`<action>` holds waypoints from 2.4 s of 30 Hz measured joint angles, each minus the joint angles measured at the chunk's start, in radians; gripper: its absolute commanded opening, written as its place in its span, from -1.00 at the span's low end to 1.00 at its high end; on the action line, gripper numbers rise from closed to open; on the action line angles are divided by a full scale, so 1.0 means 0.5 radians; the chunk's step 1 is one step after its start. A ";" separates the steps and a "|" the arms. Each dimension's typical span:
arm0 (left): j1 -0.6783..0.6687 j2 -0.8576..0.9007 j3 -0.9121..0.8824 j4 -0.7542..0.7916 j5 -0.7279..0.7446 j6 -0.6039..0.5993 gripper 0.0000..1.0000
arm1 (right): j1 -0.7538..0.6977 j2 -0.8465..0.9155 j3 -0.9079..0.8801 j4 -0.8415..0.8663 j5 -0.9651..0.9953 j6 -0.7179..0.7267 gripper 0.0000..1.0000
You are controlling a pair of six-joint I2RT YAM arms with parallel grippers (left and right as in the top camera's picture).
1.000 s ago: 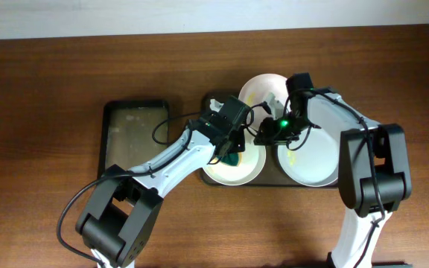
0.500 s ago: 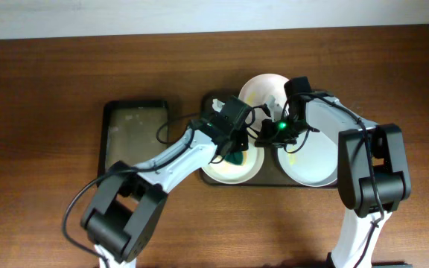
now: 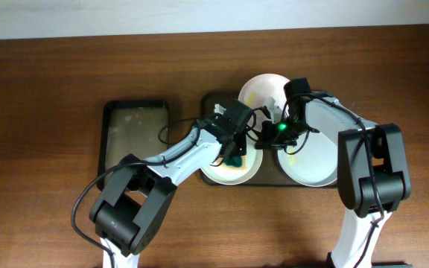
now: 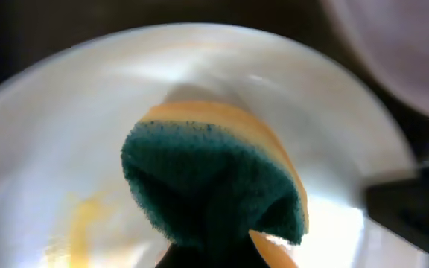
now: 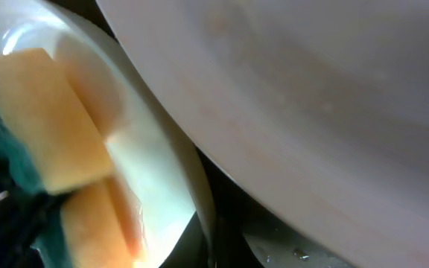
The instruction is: Clean dirty plates on tray and stack at the side
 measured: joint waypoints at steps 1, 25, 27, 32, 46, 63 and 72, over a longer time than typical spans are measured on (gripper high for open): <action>-0.007 0.000 0.011 -0.048 -0.082 0.014 -1.00 | 0.002 0.000 0.000 -0.003 0.000 -0.001 -0.92; 0.153 -0.144 0.076 -0.172 0.196 0.082 -1.00 | 0.162 0.002 0.352 -0.510 0.524 0.008 -0.92; 0.139 -0.136 0.076 -0.169 0.247 0.082 -1.00 | 0.201 0.002 0.352 -0.497 0.536 0.009 -0.92; 0.094 -0.034 0.076 -0.150 0.301 0.082 -1.00 | 0.217 0.002 0.352 -0.499 0.553 0.016 -0.92; 0.059 0.027 0.095 -0.400 -0.368 0.087 -1.00 | 0.215 0.002 0.338 -0.505 0.606 0.021 -0.92; 0.427 -0.837 0.094 -0.475 -0.314 0.089 -1.00 | 0.226 -0.018 0.681 -0.828 0.645 -0.021 -0.92; 0.967 -0.832 0.093 -0.650 -0.037 0.162 -1.00 | 0.360 -0.253 1.013 -1.096 1.347 -0.034 -0.92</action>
